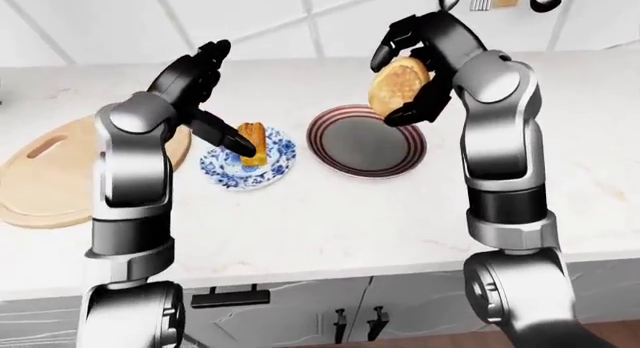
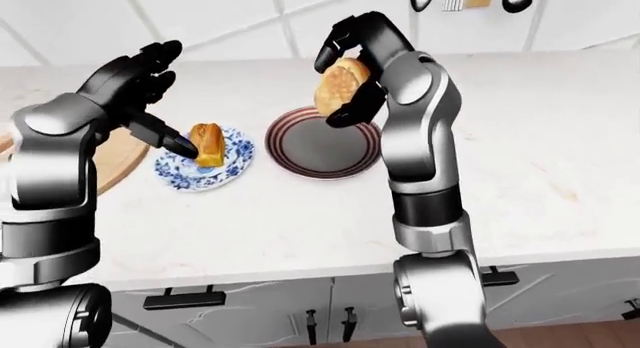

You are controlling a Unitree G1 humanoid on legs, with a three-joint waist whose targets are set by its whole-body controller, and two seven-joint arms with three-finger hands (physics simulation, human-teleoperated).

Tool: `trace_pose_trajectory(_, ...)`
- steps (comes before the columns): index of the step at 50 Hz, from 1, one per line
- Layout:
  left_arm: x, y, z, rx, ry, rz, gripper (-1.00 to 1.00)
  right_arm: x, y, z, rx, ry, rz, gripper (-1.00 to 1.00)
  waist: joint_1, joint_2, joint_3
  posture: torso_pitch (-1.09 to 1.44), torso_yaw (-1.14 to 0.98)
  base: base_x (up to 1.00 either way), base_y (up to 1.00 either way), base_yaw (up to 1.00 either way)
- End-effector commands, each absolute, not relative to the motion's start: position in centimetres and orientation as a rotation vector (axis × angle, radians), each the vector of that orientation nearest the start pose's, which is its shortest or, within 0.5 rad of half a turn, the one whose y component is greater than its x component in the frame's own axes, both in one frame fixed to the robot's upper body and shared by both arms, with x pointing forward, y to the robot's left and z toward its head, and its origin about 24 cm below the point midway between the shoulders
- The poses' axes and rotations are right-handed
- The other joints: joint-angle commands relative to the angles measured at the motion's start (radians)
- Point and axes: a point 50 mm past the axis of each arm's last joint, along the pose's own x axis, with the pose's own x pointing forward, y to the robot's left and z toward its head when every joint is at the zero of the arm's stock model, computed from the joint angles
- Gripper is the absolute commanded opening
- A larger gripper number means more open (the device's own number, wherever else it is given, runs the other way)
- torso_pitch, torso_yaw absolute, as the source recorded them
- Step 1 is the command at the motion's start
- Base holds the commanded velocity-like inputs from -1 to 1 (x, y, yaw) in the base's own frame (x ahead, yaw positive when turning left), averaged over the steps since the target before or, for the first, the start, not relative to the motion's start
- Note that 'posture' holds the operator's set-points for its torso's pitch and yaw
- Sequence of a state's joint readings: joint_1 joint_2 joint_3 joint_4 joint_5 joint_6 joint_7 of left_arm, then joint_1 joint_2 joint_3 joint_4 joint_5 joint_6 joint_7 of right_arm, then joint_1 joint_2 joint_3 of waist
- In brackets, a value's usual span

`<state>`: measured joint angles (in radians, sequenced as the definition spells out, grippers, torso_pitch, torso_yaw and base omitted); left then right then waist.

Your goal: Place all breads on the cutting board.

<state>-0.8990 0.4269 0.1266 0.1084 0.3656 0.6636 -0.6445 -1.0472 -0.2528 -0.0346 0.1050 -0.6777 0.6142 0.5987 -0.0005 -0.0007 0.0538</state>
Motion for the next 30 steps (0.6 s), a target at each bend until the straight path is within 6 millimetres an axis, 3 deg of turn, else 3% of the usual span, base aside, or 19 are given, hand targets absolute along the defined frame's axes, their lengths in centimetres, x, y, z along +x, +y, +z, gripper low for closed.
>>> trace_pose_trajectory(1,35.5,20.0,27.9,0.62,-0.09,-0.182,1.0,35.4,-14.1,31.7,-0.797,-0.238,0.094,-1.0,-0.001,0.005,-0.034,0.0,0.0,0.0,0.0,0.0)
trace_pose_trajectory(19,38.2,18.2,24.1,0.662,-0.041,-0.22,1.0,35.9,-13.9,30.4,-0.786,-0.223,0.101,-1.0,0.0,0.004,-0.041,0.0,0.0,0.0,0.0,0.0)
trace_pose_trajectory(30,38.8,18.4,23.2,0.677,-0.005,-0.215,1.0,36.1,-13.9,30.3,-0.783,-0.221,0.1,-1.0,0.0,0.004,-0.046,0.0,0.0,0.0,0.0,0.0)
